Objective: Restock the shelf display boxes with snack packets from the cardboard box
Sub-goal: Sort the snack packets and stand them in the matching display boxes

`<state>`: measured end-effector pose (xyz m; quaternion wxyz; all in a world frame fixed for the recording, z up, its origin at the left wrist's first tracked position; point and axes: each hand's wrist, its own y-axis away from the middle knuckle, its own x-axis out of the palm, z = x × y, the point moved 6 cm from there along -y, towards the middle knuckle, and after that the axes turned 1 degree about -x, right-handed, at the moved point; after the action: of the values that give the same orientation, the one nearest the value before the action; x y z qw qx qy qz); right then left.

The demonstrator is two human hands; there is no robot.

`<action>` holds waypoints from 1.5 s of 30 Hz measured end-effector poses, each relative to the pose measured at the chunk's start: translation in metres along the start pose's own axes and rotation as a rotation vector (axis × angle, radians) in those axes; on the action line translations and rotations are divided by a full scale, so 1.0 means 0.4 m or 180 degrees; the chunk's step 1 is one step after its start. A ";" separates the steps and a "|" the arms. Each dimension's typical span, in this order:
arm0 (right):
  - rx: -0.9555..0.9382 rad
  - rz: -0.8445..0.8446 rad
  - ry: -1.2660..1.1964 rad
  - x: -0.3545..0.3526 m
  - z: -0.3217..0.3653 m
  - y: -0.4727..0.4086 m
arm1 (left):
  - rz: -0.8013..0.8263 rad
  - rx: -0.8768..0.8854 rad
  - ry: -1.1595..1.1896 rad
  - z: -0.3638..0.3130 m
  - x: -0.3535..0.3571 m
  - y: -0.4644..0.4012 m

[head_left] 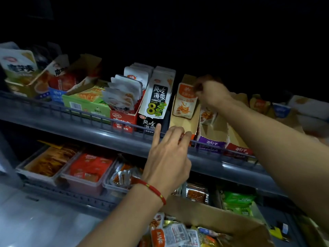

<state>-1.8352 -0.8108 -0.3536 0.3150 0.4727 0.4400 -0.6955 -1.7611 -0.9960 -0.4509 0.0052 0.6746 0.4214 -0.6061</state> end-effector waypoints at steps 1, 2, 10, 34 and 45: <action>0.0069 0.0044 -0.0016 0.009 -0.005 -0.006 | 0.0003 -0.0023 0.0025 -0.001 -0.001 0.000; 0.0155 0.0084 -0.0019 0.015 -0.011 -0.011 | -0.0005 -0.0047 0.0058 0.000 -0.003 -0.001; 0.0197 -0.0374 0.0016 0.005 -0.009 -0.038 | 0.0022 -0.0151 0.0203 0.003 -0.010 -0.005; -0.0037 -0.0958 0.0208 0.015 -0.020 -0.062 | -0.0011 -0.0136 0.0279 -0.003 0.008 -0.004; -0.1203 -0.1546 -0.0367 -0.063 -0.043 0.346 | -0.0666 0.0325 0.0498 -0.021 -0.036 0.067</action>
<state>-1.7016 -0.8520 -0.3764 0.2463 0.2466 0.6430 -0.6820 -1.7375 -1.0171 -0.4503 -0.1252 0.6716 0.4571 -0.5694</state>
